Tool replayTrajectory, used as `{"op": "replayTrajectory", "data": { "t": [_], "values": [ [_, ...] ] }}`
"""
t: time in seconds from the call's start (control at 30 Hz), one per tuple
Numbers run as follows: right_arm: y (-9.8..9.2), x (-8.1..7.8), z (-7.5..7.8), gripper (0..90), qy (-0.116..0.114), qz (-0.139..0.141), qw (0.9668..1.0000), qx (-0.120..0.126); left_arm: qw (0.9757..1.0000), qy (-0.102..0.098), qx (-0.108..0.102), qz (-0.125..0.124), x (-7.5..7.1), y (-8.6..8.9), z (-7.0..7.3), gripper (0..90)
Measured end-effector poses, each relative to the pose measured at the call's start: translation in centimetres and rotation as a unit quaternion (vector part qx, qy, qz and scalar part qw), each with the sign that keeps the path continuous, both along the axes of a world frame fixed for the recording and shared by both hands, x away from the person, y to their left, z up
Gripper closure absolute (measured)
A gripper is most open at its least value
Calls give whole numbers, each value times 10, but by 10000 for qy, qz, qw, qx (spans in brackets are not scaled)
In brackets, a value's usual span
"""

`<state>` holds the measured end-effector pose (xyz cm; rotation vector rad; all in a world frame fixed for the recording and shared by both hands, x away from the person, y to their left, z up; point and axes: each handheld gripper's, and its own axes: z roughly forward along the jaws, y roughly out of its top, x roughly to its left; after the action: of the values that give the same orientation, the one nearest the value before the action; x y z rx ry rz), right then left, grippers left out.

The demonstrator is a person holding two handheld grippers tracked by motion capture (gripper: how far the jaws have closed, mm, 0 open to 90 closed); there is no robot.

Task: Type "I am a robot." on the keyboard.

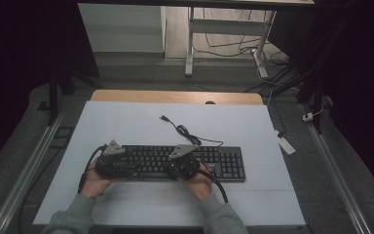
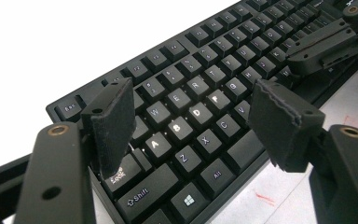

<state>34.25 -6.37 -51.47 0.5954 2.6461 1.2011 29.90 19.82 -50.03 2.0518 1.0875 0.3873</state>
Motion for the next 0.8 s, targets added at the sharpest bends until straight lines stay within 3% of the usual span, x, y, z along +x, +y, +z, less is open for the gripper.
{"op": "replayTrajectory", "data": {
  "t": [0.47, 0.8],
  "values": [
    [1, 3, -7, 896, 78, -60, 9999, -93, 10000, 0, 22, -6, 0, 0, 0, 317],
    [-6, 2, 0, 896, 30, -148, 9998, 103, 10000, -29, -16, 28, -1, 1, 0, 316]
  ]
}}
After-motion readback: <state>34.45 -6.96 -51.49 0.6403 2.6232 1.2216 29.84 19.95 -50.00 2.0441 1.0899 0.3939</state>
